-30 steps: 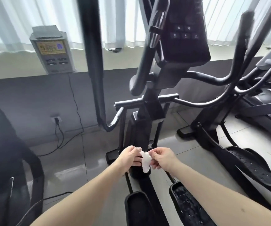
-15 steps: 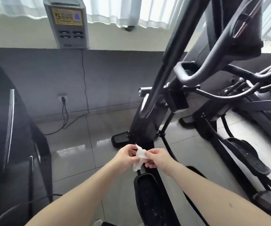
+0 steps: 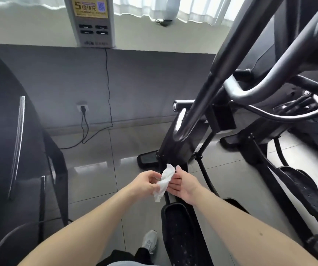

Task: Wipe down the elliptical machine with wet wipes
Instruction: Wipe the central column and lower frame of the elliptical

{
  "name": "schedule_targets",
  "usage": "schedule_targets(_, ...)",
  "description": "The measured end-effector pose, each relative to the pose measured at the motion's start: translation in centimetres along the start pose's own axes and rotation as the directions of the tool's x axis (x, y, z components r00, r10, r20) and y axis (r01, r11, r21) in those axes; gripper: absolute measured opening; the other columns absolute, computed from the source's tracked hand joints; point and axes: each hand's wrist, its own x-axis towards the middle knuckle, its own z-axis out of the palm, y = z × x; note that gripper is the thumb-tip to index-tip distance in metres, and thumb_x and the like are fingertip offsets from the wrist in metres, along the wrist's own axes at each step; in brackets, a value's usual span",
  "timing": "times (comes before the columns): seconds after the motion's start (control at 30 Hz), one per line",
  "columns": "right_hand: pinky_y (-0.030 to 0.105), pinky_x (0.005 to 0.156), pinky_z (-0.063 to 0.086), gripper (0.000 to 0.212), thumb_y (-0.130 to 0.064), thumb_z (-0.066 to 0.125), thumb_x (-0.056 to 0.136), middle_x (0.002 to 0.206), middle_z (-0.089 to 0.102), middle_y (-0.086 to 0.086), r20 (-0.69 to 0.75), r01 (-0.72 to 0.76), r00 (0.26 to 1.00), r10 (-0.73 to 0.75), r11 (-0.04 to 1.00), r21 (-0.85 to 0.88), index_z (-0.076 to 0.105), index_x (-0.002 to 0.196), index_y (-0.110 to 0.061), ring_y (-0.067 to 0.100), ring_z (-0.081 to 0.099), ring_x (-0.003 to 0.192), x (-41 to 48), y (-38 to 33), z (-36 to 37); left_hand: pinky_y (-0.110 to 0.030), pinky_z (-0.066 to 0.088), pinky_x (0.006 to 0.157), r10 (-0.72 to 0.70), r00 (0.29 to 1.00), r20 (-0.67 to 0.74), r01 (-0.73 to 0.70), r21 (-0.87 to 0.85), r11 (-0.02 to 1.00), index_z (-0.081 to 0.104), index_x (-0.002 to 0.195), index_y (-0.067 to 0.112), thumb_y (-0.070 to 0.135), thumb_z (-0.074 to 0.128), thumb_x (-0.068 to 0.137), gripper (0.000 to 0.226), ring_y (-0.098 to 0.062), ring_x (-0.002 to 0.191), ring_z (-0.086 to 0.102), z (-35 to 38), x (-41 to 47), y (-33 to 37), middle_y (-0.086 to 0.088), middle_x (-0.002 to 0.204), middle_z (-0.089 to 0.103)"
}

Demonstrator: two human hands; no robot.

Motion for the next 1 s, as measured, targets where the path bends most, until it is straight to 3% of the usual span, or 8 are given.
schedule_targets(0.1,0.036,0.099,0.055,0.042,-0.041,0.057,0.104,0.113,0.076,0.013,0.169,0.008,0.986,0.015,0.991,-0.135,0.069,0.123,-0.006,0.025,0.073,0.109,0.4,-1.3,0.0,-0.029,0.057,0.071,-0.012,1.0,-0.029,0.012,0.023,1.0,0.066,0.12,0.014,0.025,0.073,0.065,0.056,-0.014,0.083,0.068,-0.3,0.7,0.8,-0.004,0.101,0.068)
schedule_targets(0.23,0.026,0.08,0.054,0.021,-0.013,0.067,0.098,0.1,0.076,0.005,0.106,0.083,0.992,-0.062,0.975,-0.205,0.071,0.117,-0.008,0.016,0.07,0.089,2.5,-3.5,-0.3,-0.026,0.056,0.069,-0.016,0.996,-0.085,0.019,0.031,0.999,0.065,0.117,0.017,0.023,0.074,0.065,0.053,-0.014,0.082,0.068,-0.9,2.0,3.1,-0.004,0.099,0.068)
schedule_targets(0.37,0.031,0.087,0.053,0.009,-0.012,0.063,0.1,0.098,0.074,0.006,0.078,0.065,0.996,-0.053,0.987,-0.149,0.068,0.107,-0.01,0.019,0.067,0.09,4.0,-5.4,-0.9,-0.03,0.058,0.073,-0.042,0.99,-0.136,0.049,0.045,0.998,0.073,0.106,0.013,0.018,0.071,0.085,0.022,-0.015,0.081,0.069,-1.4,2.9,4.2,-0.01,0.097,0.076)
schedule_targets(0.47,0.037,0.087,0.057,0.011,-0.012,0.058,0.104,0.106,0.075,0.011,0.097,0.069,0.993,-0.062,0.995,-0.071,0.063,0.111,-0.006,0.023,0.071,0.094,4.9,-6.1,-0.9,-0.04,0.057,0.08,-0.088,0.981,-0.173,0.093,0.021,0.995,0.069,0.085,0.01,0.021,0.065,0.074,0.016,-0.019,0.075,0.066,-2.1,3.3,4.5,-0.009,0.083,0.071)
schedule_targets(0.57,0.041,0.09,0.057,0.02,-0.015,0.051,0.108,0.118,0.073,0.017,0.104,0.058,0.993,-0.059,0.998,0.009,0.061,0.119,-0.003,0.028,0.071,0.101,5.7,-6.0,-0.6,-0.036,0.054,0.08,-0.099,0.979,-0.175,0.09,-0.063,0.994,0.06,0.076,0.011,0.01,0.069,0.072,0.01,-0.018,0.072,0.063,-2.2,3.3,4.8,-0.005,0.078,0.064)
schedule_targets(0.67,0.041,0.086,0.058,0.023,-0.02,0.045,0.11,0.119,0.073,0.018,0.149,0.069,0.986,-0.069,0.998,0.009,0.061,0.112,-0.004,0.027,0.073,0.099,5.9,-5.6,-0.1,-0.031,0.057,0.086,-0.12,0.983,-0.139,0.103,-0.12,0.987,0.066,0.08,0.015,0.027,0.076,0.09,0.018,-0.018,0.083,0.071,-2.5,3.6,4.3,-0.002,0.083,0.074)
schedule_targets(0.87,0.046,0.09,0.06,0.026,-0.026,0.051,0.108,0.112,0.075,0.016,-0.05,0.075,0.996,-0.078,0.996,-0.053,0.068,0.107,-0.005,0.032,0.073,0.104,8.4,-3.4,1.9,-0.035,0.057,0.074,-0.147,0.956,-0.253,0.118,-0.126,0.985,0.055,0.079,0.014,0.027,0.086,0.069,0.035,-0.017,0.075,0.062,-5.2,5.2,1.1,-0.001,0.082,0.064)
schedule_targets(1.0,0.044,0.092,0.06,0.022,-0.03,0.064,0.102,0.105,0.077,0.011,-0.199,-0.026,0.98,0.016,0.999,-0.047,0.072,0.108,-0.01,0.029,0.074,0.098,9.9,-2.2,3.7,-0.039,0.055,0.098,-0.151,0.986,-0.074,0.143,-0.095,0.985,0.063,0.114,0.028,0.024,0.08,0.052,0.065,-0.018,0.105,0.068,-7.3,6.8,-1.1,-0.002,0.116,0.071)
